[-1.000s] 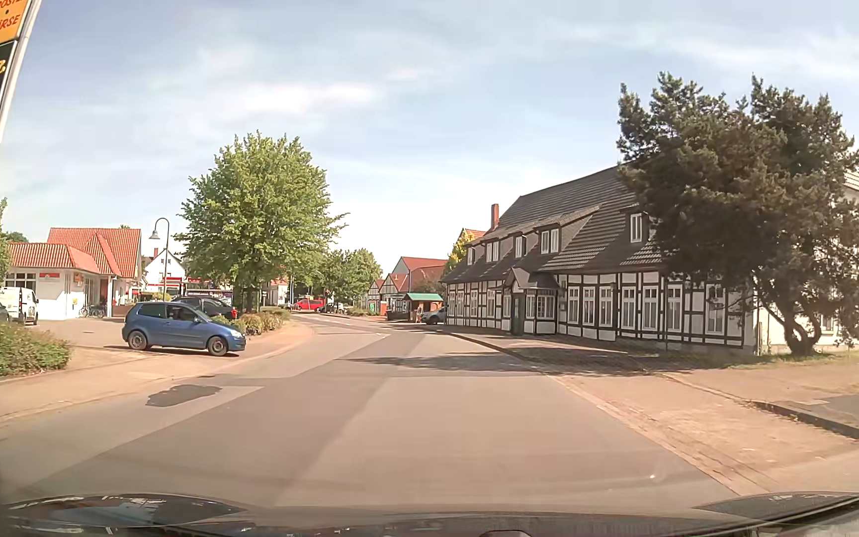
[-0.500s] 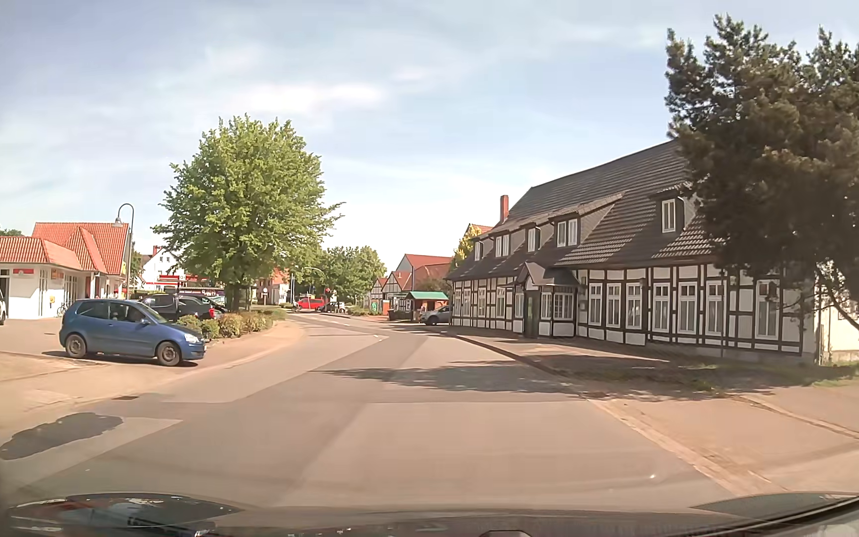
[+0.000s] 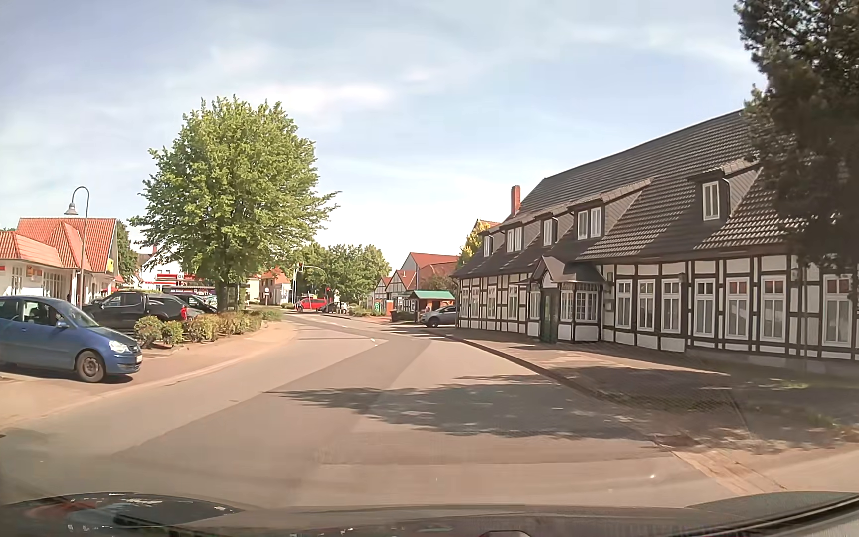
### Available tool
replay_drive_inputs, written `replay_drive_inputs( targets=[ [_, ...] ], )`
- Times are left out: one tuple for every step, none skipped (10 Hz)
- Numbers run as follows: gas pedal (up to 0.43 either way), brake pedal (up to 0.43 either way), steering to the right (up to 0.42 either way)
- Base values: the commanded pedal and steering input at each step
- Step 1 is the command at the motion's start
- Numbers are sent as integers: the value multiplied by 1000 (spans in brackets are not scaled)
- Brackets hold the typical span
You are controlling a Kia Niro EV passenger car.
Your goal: Follow the waypoints while adhering to traffic rules and regulations
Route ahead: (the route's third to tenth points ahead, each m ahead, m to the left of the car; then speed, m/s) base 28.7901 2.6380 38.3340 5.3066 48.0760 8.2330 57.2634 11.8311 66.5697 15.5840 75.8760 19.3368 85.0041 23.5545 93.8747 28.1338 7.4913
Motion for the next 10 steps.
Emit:
replay_drive_inputs(
  targets=[
    [0, 0, -13],
    [0, 0, -13],
    [0, 0, -14],
    [0, 0, -14],
    [0, 0, -13],
    [0, 0, -13],
    [0, 0, -13],
    [0, 0, -13],
    [0, 0, -12],
    [0, 0, -13]
  ],
)
